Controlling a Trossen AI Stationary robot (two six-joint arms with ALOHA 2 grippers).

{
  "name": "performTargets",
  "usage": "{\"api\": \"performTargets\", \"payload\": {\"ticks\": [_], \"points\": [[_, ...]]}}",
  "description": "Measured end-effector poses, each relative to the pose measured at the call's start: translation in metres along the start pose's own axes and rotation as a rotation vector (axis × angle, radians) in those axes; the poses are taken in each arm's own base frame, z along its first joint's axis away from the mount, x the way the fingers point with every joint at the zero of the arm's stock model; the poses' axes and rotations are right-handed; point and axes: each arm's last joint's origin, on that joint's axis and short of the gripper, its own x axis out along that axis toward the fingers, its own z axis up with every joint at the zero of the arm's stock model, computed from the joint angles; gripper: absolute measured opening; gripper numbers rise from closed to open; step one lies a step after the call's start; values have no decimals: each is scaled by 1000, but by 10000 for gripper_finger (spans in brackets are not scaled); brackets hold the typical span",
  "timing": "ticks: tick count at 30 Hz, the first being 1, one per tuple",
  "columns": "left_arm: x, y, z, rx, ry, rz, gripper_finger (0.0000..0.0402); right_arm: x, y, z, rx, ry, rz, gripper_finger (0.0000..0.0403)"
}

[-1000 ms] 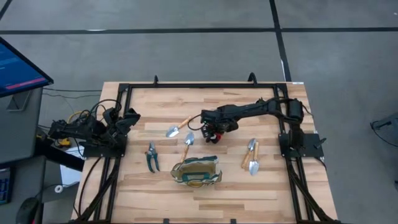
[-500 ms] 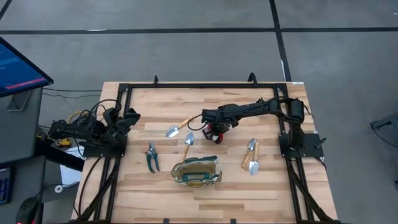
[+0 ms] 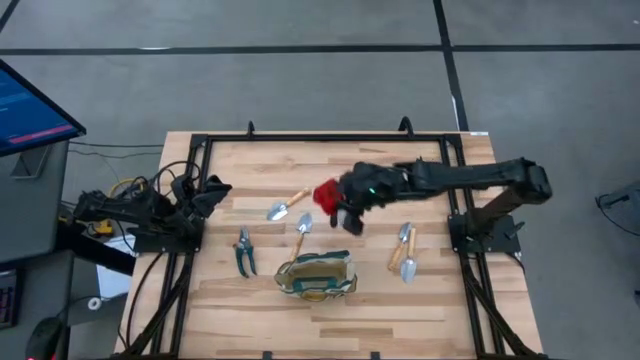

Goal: Pick & Place Garden tools in Gardening bag
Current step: Put the red gloves into the gardening bag

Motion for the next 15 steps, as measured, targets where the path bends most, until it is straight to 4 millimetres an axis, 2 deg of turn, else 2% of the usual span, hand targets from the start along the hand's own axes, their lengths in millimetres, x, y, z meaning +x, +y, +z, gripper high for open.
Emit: {"api": "performTargets", "payload": {"ticks": [6,11,15], "points": [[2,1,-2,-1,11,10,131,-19,28,6,-241,-130,138,45],[2,0,-1,-8,0,4,131,4,54,0,-384,-130,213,45],[2,0,0,-12,-8,0,131,20,73,-2,-405,-168,251,45]]}}
